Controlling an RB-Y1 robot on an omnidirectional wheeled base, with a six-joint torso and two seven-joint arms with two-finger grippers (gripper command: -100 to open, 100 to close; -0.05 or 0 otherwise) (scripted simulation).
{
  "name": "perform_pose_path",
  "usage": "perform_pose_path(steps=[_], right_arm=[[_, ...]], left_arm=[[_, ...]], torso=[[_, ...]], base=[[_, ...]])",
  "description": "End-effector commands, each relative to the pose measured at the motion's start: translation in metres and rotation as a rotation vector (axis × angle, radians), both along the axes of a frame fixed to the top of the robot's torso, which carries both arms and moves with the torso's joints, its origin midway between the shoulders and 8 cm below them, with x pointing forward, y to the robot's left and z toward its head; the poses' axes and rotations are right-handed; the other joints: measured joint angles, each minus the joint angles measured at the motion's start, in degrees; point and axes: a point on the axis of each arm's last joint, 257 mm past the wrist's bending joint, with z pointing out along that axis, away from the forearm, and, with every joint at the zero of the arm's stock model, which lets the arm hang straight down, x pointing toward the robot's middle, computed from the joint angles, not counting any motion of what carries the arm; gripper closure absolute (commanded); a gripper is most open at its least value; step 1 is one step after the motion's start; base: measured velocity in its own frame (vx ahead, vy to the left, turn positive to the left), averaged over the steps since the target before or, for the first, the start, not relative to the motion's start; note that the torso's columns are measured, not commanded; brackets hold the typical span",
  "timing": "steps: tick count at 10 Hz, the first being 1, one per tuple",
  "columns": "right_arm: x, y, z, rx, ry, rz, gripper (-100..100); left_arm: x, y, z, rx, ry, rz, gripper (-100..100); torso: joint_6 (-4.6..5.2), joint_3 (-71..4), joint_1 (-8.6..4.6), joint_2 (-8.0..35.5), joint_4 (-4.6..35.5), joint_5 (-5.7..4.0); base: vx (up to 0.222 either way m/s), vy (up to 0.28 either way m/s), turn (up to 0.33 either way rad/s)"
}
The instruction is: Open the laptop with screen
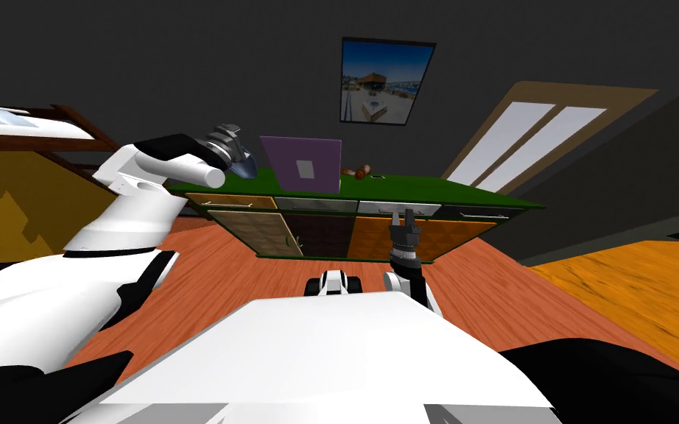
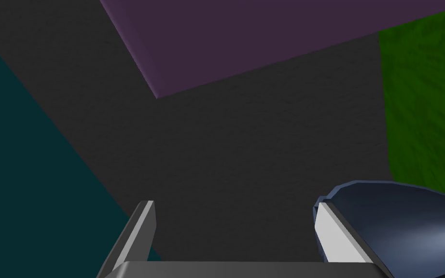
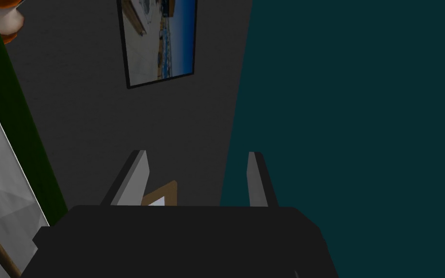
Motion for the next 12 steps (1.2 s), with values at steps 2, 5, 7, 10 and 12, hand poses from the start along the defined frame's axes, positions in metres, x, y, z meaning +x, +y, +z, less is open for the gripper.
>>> perform_pose_path(steps=[2, 5, 7, 10, 12], right_arm=[[0.000, 0.000, 0.000, 0.000, 0.000, 0.000, 0], [0.000, 0.000, 0.000, 0.000, 0.000, 0.000, 0], [0.000, 0.000, 0.000, 0.000, 0.000, 0.000, 0], [0.000, 0.000, 0.000, 0.000, 0.000, 0.000, 0], [0.000, 0.000, 0.000, 0.000, 0.000, 0.000, 0]], left_arm=[[-0.023, 0.001, 0.003, 0.027, 0.020, -0.013, -100], [-0.037, -0.006, 0.004, 0.123, 0.037, -0.008, -100], [-0.049, -0.013, 0.003, 0.121, 0.062, -0.032, -100], [-0.054, -0.018, 0.002, 0.168, 0.077, -0.030, -100], [-0.041, -0.010, 0.012, 0.154, 0.030, -0.008, 100]], torso=[[0.00, 0.1, 0.26, 0.2, 0.1, 0.09], [-0.02, 0.0, 0.13, 0.0, 0.0, 0.04], [0.04, 0.1, -0.01, 0.1, 0.0, 0.02], [0.09, 0.1, 0.13, 0.2, 0.0, 0.06], [-0.11, 0.2, 0.45, 0.3, 0.0, 0.21]], base=[[0.023, -0.036, -0.086], [0.045, -0.043, -0.031], [0.065, -0.075, -0.139], [0.015, -0.011, 0.004], [-0.093, 0.082, 0.144]])
